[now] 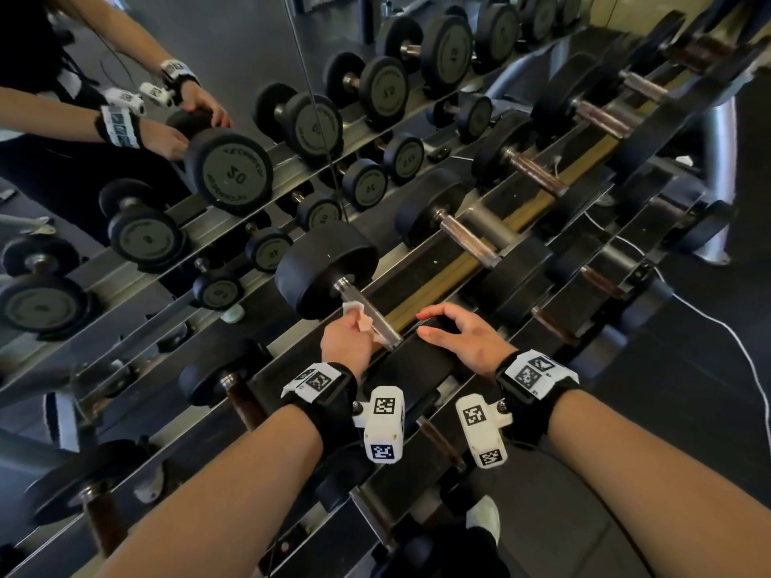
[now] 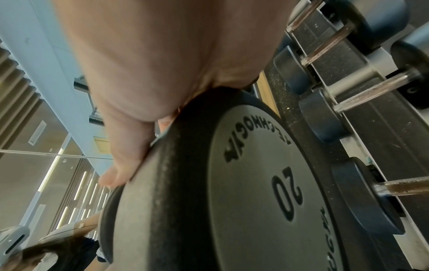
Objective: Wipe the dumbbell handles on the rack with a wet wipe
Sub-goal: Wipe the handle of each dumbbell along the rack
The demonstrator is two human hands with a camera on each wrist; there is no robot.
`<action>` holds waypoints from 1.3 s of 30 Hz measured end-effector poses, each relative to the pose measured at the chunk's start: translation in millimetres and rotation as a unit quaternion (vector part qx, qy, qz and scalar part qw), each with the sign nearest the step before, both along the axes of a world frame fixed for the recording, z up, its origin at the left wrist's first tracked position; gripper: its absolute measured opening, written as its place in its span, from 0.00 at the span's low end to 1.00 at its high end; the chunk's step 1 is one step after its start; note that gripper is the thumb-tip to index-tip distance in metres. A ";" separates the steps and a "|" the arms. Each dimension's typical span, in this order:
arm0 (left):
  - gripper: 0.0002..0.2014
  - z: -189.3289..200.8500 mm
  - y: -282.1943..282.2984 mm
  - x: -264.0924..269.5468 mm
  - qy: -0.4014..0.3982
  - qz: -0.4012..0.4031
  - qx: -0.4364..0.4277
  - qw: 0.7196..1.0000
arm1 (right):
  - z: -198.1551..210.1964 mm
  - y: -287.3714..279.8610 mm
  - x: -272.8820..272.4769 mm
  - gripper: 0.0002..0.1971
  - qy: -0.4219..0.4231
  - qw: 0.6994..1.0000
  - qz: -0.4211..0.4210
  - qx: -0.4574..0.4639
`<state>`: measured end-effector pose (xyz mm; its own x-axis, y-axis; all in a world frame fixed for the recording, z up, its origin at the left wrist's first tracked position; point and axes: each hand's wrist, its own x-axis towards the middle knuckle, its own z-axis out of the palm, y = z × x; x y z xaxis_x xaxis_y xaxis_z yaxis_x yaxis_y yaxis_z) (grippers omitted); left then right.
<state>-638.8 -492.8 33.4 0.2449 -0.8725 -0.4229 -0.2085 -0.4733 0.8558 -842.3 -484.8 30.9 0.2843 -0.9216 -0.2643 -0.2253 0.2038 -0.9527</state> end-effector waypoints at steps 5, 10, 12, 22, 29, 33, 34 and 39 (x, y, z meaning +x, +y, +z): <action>0.18 14.7 3.9 1.9 0.058 -0.013 0.031 0.998 | 9.2 0.2 2.0 0.12 -0.002 1.000 -0.004 0.022; 0.21 26.7 12.8 5.8 0.067 -0.071 0.013 0.995 | 7.8 -6.4 -0.7 0.20 0.013 0.999 0.024 0.037; 0.23 33.3 15.3 5.7 0.067 -0.082 -0.002 0.994 | 5.6 -14.6 -4.0 0.23 0.020 0.997 0.061 0.049; 0.27 74.0 -31.7 -53.5 0.047 -0.062 -0.037 0.996 | 50.9 -90.9 -67.2 0.09 0.089 0.983 0.132 -0.089; 0.27 68.1 -83.9 -105.0 0.033 0.010 -0.046 0.998 | 56.4 -143.0 -145.7 0.12 0.130 0.984 0.065 -0.104; 0.23 50.0 -104.0 -134.7 0.009 -0.002 -0.040 0.999 | 30.4 -150.5 -172.8 0.14 0.149 0.983 0.069 -0.077; 0.23 45.3 -108.2 -140.0 -0.024 -0.012 -0.043 0.999 | 24.0 -151.6 -176.4 0.16 0.143 0.985 0.074 -0.065; 0.22 26.0 -133.0 -156.3 -0.118 -0.049 -0.035 0.991 | -2.8 -161.1 -185.4 0.22 0.104 0.992 0.071 -0.001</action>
